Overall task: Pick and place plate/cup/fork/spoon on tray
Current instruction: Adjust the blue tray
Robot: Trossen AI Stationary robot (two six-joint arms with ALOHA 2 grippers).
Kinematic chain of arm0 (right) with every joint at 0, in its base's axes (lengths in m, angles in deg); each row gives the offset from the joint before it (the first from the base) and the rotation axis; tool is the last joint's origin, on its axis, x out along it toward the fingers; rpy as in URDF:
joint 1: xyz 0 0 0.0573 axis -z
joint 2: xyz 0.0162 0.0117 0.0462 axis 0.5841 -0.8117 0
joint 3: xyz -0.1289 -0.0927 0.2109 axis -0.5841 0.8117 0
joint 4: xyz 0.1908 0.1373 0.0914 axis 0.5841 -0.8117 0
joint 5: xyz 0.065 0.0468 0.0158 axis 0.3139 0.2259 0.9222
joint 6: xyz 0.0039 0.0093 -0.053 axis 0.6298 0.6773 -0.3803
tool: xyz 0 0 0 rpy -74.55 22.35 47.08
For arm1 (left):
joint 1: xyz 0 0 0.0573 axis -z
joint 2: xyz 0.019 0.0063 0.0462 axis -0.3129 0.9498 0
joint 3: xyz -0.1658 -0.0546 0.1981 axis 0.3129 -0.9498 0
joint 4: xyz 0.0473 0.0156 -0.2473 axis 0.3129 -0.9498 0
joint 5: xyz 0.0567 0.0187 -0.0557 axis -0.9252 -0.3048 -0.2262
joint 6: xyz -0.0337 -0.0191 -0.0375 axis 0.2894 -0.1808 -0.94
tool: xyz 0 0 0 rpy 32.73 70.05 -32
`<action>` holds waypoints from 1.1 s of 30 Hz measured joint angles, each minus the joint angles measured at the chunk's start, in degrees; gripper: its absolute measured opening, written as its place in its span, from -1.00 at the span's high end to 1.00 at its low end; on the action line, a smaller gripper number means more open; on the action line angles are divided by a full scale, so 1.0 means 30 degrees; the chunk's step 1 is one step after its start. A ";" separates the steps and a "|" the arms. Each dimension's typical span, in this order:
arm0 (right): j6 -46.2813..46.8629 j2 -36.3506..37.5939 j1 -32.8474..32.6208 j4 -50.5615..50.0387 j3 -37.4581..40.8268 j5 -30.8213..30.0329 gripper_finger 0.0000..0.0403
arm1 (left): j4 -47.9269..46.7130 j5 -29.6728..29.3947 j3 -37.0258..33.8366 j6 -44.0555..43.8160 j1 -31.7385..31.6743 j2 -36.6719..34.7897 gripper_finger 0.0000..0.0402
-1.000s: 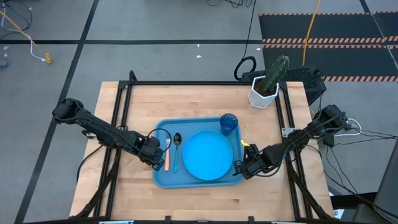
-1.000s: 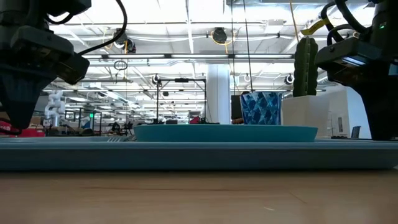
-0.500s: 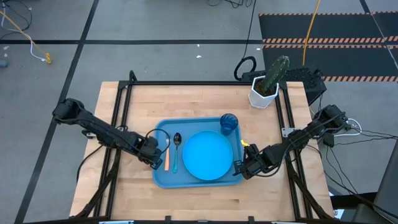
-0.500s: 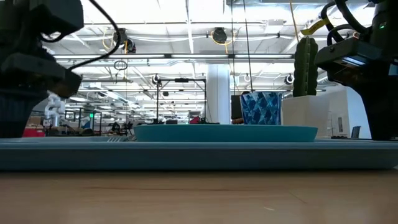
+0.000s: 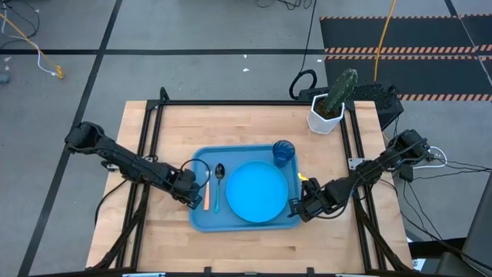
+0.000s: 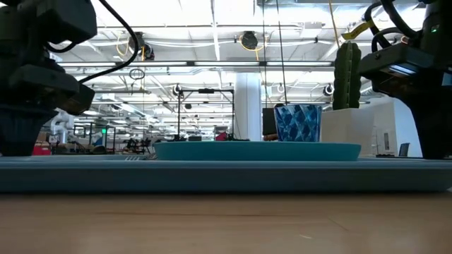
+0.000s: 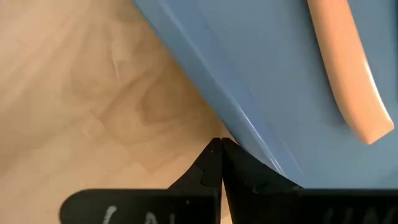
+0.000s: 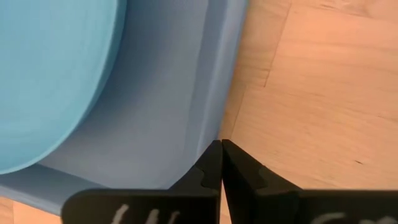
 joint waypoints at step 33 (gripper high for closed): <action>-0.0015 -0.0022 0.0487 0.0360 0.0845 0.0429 1.00 | 0.0539 -0.0014 -0.0007 0.1715 -0.2164 0.0000 0.95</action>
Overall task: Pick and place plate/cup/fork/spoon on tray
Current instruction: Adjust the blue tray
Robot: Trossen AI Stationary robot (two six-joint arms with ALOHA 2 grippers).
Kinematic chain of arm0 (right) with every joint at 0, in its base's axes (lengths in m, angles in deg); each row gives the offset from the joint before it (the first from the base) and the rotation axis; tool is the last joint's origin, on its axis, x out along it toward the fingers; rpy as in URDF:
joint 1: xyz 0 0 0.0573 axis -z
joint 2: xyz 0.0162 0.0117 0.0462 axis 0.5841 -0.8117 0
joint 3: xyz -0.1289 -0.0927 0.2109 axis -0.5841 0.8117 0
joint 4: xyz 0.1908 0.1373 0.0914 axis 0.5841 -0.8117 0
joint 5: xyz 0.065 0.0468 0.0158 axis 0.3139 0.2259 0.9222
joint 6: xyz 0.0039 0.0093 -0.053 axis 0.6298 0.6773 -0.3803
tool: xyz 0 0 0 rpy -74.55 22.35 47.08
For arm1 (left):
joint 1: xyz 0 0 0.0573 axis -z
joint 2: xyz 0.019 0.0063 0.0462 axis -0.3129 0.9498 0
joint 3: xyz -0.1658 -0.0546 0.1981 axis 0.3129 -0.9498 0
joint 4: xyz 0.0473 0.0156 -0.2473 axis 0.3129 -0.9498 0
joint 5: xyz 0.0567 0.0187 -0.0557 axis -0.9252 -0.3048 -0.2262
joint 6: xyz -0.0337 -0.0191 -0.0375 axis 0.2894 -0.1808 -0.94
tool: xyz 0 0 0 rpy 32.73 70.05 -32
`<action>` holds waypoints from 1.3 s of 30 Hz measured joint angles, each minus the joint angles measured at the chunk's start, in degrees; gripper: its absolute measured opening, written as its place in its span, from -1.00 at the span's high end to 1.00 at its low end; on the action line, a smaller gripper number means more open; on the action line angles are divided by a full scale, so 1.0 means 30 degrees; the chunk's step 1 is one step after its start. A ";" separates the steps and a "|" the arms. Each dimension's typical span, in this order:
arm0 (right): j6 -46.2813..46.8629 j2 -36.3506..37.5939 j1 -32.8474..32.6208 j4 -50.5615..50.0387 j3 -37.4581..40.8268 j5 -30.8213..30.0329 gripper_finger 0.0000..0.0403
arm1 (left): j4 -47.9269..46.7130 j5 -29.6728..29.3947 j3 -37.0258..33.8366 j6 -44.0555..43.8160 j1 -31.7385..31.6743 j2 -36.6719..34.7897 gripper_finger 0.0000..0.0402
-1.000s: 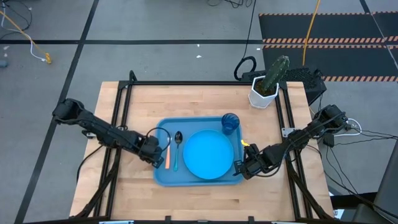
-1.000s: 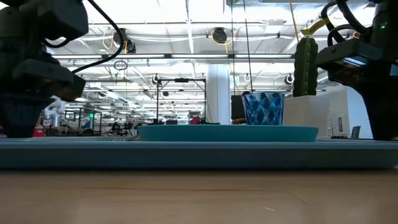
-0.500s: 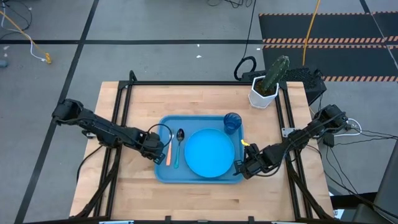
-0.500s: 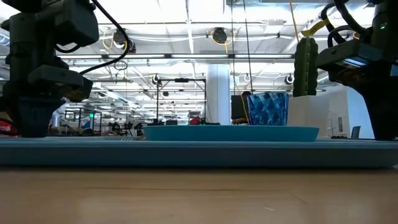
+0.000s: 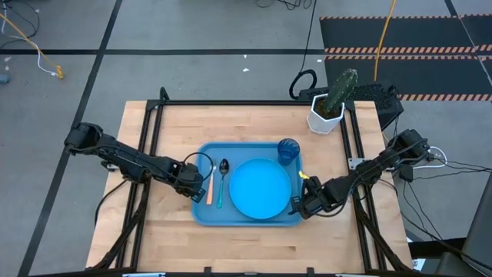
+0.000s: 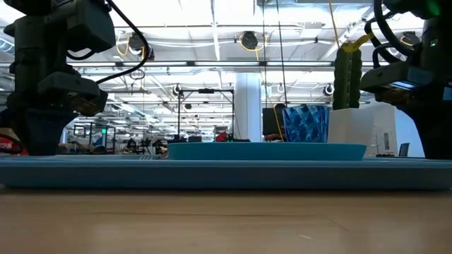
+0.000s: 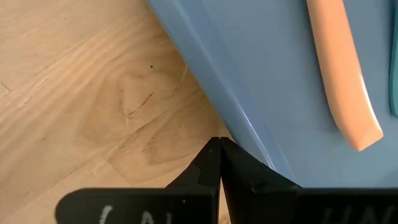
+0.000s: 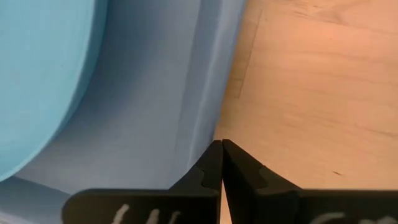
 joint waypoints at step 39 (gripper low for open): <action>0.1919 0.0017 0.0015 -0.1870 -0.0036 -0.0041 1.00 | -0.2185 0.1122 0.0044 0.0072 0.0000 -0.0066 0.81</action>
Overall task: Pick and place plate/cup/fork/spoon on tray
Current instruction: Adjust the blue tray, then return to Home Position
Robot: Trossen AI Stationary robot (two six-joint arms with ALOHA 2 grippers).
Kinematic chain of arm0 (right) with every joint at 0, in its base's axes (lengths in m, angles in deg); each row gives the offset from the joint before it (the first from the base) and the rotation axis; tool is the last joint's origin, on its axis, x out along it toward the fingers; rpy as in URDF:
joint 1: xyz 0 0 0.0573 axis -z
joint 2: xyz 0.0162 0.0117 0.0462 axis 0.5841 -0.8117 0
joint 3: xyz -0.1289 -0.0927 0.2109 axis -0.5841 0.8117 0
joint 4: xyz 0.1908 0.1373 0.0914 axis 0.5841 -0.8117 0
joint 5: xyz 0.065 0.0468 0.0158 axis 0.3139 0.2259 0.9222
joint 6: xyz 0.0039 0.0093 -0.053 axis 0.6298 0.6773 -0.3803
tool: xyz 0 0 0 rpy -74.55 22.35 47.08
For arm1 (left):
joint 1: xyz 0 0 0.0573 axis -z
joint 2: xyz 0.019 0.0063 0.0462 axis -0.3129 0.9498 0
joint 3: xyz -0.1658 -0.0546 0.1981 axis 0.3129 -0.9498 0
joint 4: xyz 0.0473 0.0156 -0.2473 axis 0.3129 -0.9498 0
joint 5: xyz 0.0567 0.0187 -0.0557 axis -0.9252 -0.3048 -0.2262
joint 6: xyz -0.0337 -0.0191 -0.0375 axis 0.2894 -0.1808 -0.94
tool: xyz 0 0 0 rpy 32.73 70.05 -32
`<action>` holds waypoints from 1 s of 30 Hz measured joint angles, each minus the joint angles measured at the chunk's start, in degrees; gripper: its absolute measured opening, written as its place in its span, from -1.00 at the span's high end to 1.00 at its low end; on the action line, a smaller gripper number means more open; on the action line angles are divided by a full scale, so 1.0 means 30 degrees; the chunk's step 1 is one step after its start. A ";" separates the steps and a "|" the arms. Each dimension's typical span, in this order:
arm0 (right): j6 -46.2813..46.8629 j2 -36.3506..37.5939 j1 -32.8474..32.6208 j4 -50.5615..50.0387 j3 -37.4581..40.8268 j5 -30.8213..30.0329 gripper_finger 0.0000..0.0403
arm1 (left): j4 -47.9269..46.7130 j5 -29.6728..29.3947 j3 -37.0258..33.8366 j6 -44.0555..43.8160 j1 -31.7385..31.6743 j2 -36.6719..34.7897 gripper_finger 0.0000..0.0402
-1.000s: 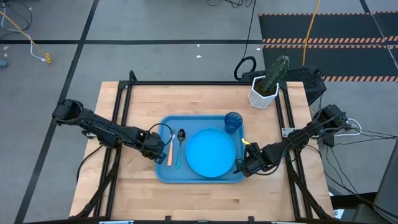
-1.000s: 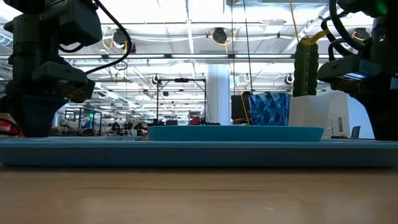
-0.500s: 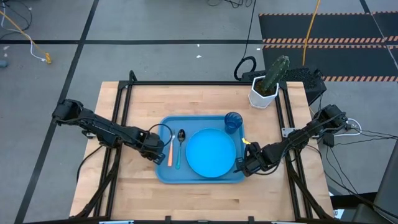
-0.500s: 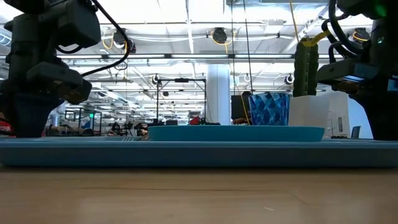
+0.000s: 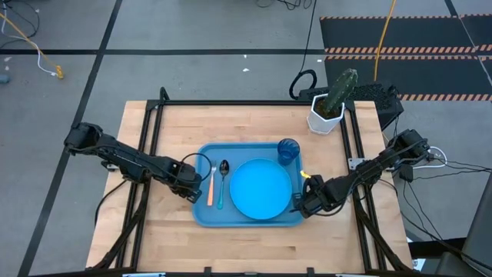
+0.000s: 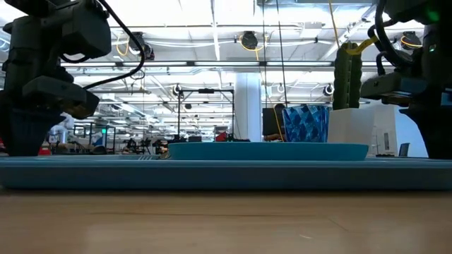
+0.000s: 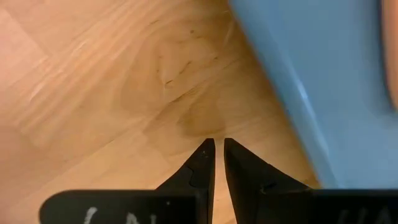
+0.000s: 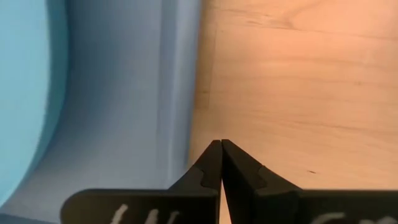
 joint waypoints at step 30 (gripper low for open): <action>-1.1144 1.0164 -0.0809 -0.3682 -0.0007 -0.4164 1.00 | 0.6518 -1.0236 0.2943 1.9625 -0.0036 -1.1164 0.81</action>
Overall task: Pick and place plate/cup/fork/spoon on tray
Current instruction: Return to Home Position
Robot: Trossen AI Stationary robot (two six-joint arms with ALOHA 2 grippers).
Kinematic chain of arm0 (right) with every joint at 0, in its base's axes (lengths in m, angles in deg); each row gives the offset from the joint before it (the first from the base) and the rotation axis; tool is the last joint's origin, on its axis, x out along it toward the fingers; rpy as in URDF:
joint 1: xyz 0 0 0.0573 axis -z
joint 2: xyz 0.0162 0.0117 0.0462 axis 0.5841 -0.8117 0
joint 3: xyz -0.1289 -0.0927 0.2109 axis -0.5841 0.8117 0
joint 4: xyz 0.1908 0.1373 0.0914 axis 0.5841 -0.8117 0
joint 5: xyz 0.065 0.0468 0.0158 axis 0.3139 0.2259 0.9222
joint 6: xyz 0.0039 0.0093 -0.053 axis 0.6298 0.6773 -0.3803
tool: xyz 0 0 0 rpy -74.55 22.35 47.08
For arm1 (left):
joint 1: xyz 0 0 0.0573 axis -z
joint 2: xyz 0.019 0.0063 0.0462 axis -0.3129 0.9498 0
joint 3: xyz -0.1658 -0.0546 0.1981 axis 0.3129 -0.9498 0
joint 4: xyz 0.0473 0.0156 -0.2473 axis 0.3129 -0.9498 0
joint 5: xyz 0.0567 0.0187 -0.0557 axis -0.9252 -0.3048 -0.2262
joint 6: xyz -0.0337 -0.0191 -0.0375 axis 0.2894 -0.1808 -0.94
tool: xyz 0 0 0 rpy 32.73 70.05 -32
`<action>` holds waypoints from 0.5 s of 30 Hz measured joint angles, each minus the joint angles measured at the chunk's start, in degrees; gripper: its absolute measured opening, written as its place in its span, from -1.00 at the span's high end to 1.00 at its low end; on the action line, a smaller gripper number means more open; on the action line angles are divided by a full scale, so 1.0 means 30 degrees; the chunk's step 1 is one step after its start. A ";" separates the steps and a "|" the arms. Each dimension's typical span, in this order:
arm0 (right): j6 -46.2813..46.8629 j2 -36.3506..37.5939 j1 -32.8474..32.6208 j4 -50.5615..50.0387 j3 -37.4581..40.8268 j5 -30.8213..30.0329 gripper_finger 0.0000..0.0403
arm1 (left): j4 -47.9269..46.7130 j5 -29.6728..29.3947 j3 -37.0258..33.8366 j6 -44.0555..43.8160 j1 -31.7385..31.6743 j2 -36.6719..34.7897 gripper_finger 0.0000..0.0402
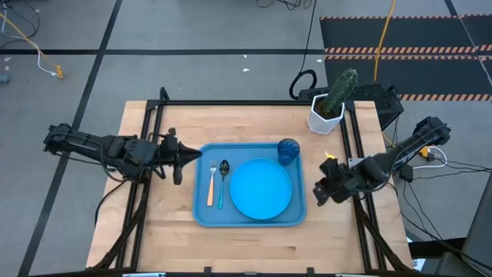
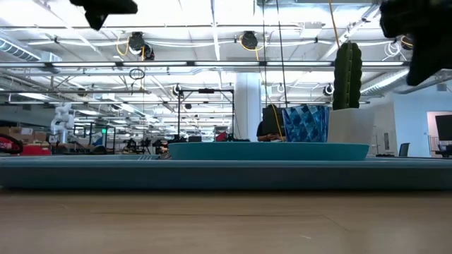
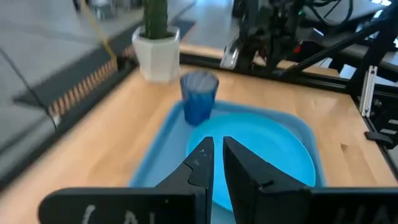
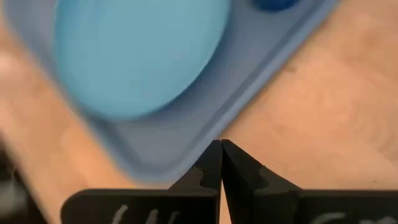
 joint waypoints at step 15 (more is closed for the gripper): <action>-1.0218 0.1629 -0.0007 0.5315 0.0000 -0.0717 1.00 | 0.1719 -0.0001 -0.0015 0.1245 -0.0073 -0.0099 0.81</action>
